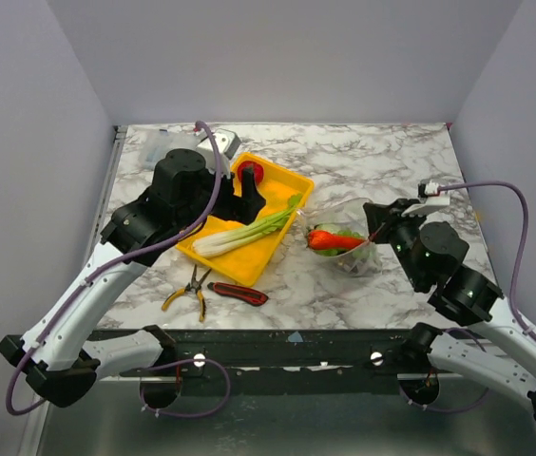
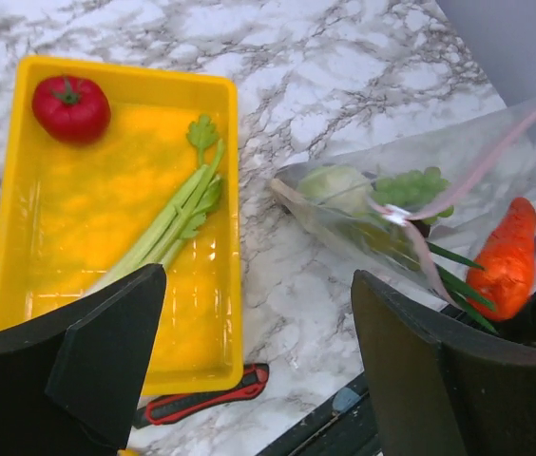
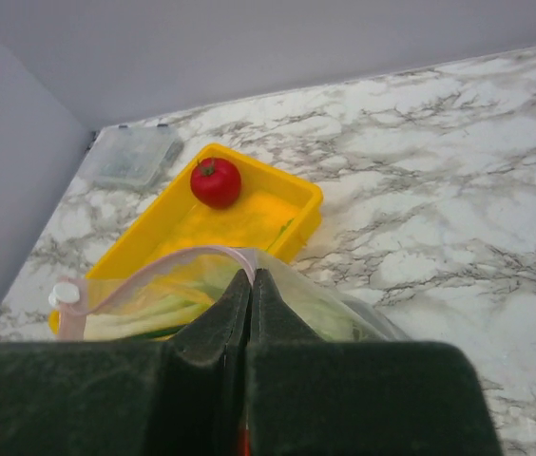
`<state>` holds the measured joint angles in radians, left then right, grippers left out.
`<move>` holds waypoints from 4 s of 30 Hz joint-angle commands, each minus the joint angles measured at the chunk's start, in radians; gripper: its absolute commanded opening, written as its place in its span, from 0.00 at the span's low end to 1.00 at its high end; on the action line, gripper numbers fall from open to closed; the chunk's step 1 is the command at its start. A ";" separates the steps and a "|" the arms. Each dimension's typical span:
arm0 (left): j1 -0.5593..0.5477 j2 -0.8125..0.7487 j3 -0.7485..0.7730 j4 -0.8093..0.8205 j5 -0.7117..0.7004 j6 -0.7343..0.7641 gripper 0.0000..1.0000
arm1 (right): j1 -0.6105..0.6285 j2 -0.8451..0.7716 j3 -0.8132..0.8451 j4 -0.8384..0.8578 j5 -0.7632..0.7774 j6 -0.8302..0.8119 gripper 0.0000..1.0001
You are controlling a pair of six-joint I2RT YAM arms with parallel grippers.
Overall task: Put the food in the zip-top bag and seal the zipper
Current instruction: Pick up the fake vegetable from the bin, then place the fake vegetable in the zipper food storage bag.
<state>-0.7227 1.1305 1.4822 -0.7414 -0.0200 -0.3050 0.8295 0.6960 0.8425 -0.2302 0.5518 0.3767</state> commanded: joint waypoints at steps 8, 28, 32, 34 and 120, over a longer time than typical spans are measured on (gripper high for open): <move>0.304 -0.006 -0.282 0.233 0.414 -0.261 0.81 | 0.002 0.056 0.103 -0.263 0.368 0.187 0.01; 0.433 0.123 -0.376 0.359 0.478 -0.311 0.82 | 0.000 0.195 0.192 -0.365 0.378 0.115 0.01; 0.433 0.307 -0.203 0.257 0.300 -0.205 0.83 | 0.000 0.254 0.231 -0.371 0.351 0.123 0.01; 0.432 0.417 -0.117 0.236 0.214 -0.197 0.82 | 0.000 0.275 0.241 -0.356 0.331 0.115 0.01; -0.060 0.039 -0.196 0.253 0.174 -0.256 0.00 | -0.041 0.319 0.249 -0.311 0.010 0.225 0.01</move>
<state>-0.6880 1.1023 1.2373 -0.3626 0.1944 -0.7116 0.7963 1.0538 1.0473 -0.5232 0.5758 0.5613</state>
